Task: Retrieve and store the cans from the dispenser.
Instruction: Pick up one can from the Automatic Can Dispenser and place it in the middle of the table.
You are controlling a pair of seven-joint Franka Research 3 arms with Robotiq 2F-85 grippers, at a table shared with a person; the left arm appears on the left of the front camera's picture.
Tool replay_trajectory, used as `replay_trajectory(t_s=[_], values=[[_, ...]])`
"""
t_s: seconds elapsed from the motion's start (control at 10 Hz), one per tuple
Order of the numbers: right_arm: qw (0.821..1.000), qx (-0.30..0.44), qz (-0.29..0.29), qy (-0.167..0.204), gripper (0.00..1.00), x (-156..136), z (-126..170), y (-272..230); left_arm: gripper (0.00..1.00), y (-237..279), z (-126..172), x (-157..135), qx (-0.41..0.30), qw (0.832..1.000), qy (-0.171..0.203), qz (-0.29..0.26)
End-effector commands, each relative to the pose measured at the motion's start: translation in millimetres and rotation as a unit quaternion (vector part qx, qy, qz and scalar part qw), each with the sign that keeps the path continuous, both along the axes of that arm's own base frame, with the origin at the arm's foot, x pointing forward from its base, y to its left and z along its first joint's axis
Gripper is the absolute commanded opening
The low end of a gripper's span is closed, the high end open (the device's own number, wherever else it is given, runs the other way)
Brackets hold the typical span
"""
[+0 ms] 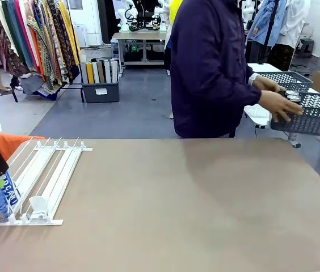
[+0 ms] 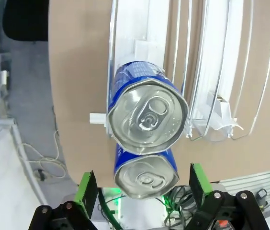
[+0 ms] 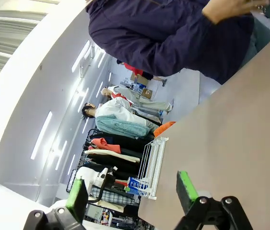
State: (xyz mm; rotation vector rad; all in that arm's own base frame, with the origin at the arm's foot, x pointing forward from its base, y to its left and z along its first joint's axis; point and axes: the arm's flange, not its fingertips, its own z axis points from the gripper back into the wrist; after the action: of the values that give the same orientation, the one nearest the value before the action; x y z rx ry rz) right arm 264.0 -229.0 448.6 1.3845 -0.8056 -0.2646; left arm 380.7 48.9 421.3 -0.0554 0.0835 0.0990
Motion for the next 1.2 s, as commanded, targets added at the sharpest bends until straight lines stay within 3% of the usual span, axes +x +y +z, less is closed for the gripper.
replay_trajectory(t_s=[0.0,0.6,0.7,0.8,1.1], values=[[1.0,0.015,-0.007,-0.001,1.0,2.8,6.8,1.2,1.0,-0.5,-12.9,1.7,-0.009,1.0,0.005,0.001],[1.0,0.015,-0.007,-0.001,1.0,2.8,6.8,1.2,1.0,-1.8,-17.1,6.2,-0.012,1.0,0.02,-0.003],[1.0,0.015,-0.007,-0.001,1.0,2.8,6.8,1.2,0.41,-2.0,-17.1,5.8,-0.01,1.0,0.018,-0.006],[1.0,0.015,-0.007,-0.001,1.0,2.8,6.8,1.2,0.0,-1.8,-17.5,6.3,-0.009,1.0,0.016,-0.006],[1.0,0.015,-0.007,-0.001,1.0,2.8,6.8,1.2,0.0,-0.5,-17.6,6.2,-0.008,1.0,0.016,-0.001]])
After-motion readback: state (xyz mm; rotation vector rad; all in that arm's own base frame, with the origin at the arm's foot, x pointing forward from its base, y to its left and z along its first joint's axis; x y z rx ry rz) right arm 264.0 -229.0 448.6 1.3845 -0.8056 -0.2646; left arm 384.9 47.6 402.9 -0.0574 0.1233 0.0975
